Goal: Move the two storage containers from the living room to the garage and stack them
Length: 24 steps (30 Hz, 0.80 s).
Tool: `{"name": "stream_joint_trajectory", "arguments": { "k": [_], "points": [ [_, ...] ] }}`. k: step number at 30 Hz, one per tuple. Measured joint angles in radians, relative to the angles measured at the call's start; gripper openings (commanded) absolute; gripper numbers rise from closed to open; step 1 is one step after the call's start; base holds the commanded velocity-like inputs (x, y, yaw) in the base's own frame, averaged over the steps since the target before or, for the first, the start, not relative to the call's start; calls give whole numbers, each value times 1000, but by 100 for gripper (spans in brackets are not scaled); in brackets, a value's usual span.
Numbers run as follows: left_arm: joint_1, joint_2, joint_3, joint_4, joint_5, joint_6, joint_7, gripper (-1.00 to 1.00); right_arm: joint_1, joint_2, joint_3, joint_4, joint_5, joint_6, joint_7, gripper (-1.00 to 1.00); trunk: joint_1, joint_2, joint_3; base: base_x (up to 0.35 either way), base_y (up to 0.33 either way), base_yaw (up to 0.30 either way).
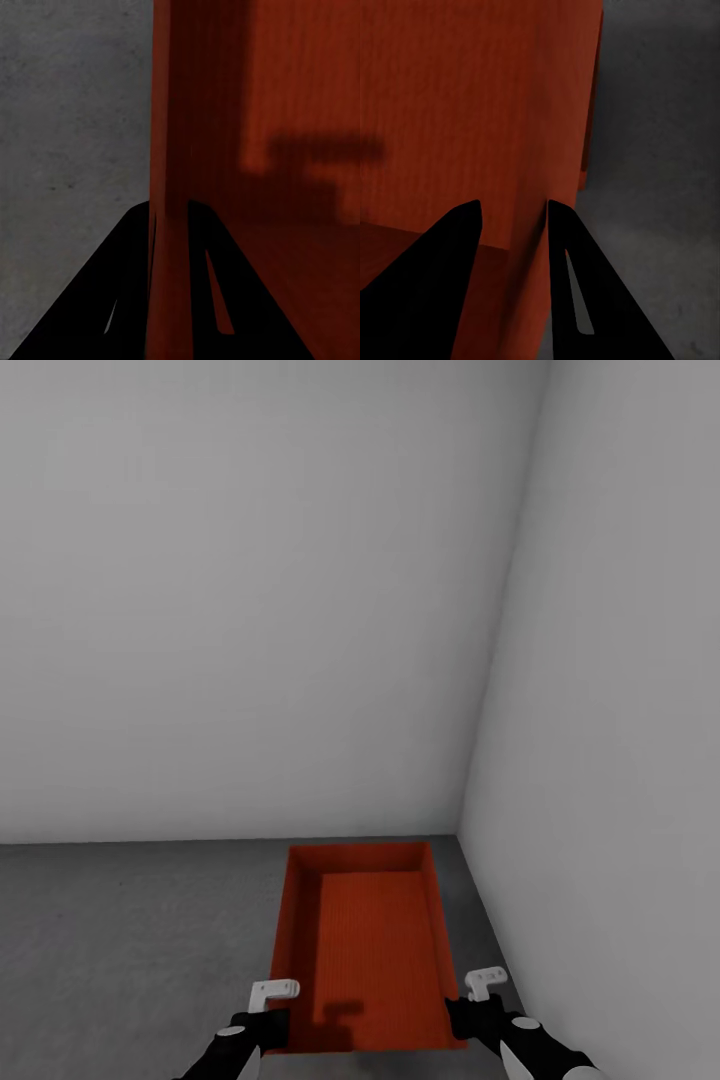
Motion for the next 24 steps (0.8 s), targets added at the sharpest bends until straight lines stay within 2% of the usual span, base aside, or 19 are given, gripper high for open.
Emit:
{"name": "stream_joint_trajectory", "arguments": {
  "k": [12, 19, 22, 24],
  "points": [
    [0, 0, 0, 1, 0, -1, 0, -100, 0, 0, 0, 0, 0, 0, 0, -100, 0, 0, 0, 14, -6, 0],
    [0, -1, 0, 1, 0, -1, 1, -100, 0, -1, 0, 0, 0, 0, 0, -100, 0, 0, 0, 216, -111, 0],
    [0, -6, 15, 1, -12, -1, 1, -100, 0, -4, -1, 0, 0, 0, 5, -100, -1, 0, 0, 286, -36, 0],
    [0, -5, 13, 1, -10, -1, 0, -100, 0, -2, 0, 0, 0, 0, 3, -100, -1, 0, 0, 302, -10, 0]
  ]
}}
